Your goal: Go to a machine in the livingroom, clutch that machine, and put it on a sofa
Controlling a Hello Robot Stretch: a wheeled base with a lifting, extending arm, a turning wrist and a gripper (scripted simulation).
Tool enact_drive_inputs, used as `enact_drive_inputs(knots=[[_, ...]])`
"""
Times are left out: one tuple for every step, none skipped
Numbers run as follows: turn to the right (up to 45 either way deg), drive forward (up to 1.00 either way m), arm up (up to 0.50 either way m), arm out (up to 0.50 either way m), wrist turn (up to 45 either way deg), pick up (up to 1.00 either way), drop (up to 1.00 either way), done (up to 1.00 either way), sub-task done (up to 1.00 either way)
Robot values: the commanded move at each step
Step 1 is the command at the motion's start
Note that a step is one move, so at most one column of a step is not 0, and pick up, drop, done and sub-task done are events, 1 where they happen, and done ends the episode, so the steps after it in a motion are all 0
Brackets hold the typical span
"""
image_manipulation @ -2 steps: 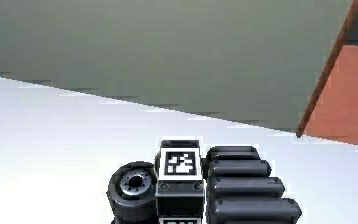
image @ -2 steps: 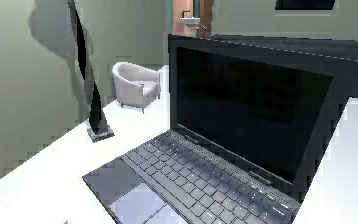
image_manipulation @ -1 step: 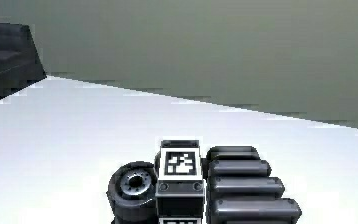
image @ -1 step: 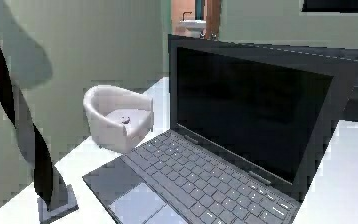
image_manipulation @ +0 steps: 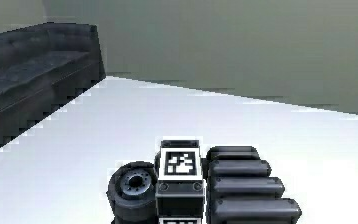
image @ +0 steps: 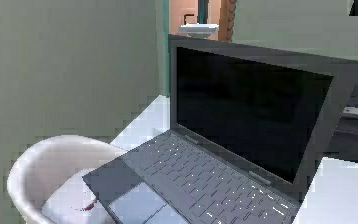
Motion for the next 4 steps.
enact_drive_inputs(knots=[[3.0,0.0,0.0,0.0,0.0,0.0,0.0,0.0,0.0],[0.0,1.0,0.0,0.0,0.0,0.0,0.0,0.0,0.0],[0.0,0.3,0.0,0.0,0.0,0.0,0.0,0.0,0.0],[-9.0,0.0,0.0,0.0,0.0,0.0,0.0,0.0,0.0]])
